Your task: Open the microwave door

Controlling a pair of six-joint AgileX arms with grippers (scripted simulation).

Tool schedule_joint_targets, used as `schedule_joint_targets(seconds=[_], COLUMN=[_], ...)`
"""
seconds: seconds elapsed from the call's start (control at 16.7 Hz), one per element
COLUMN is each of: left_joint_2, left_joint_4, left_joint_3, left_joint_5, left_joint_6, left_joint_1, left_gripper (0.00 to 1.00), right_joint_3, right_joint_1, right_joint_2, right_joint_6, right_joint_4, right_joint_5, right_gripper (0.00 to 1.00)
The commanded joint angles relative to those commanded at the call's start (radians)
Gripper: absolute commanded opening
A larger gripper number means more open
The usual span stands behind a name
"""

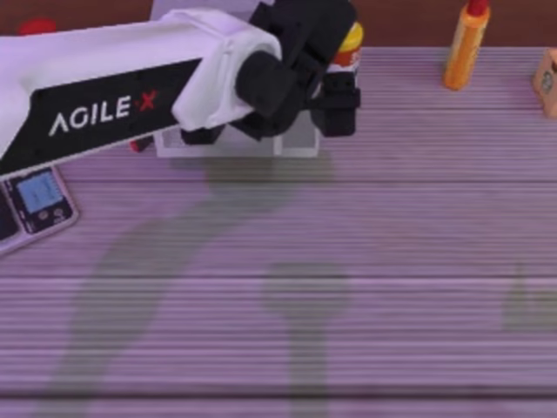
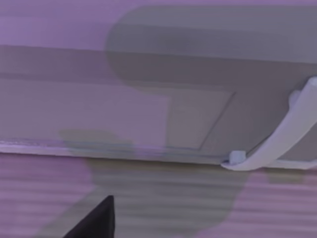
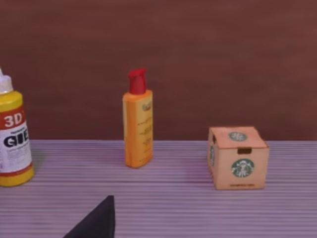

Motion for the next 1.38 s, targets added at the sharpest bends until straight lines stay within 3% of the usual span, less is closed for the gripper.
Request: schedule_joint_targets(seconds=[0.72,1.38], left_joint_2=[0.218,0.218], left_joint_4=[0.16,0.16], left_joint_3=[0.083,0.083], left_joint_5=[0.042,0.042], left_joint_6=[0.065,0.065], left_joint_1=[0.067,0.067], left_gripper=[1.0,0.17], right_joint_3=[0.0,0.0], right_joint_1=[0.0,0.0], right_joint_2=[0.0,0.0], right_joint_6=[0.0,0.0], right_joint_4=[0.0,0.0], right_joint_5=[0.0,0.0], right_gripper=[1.0,1.0])
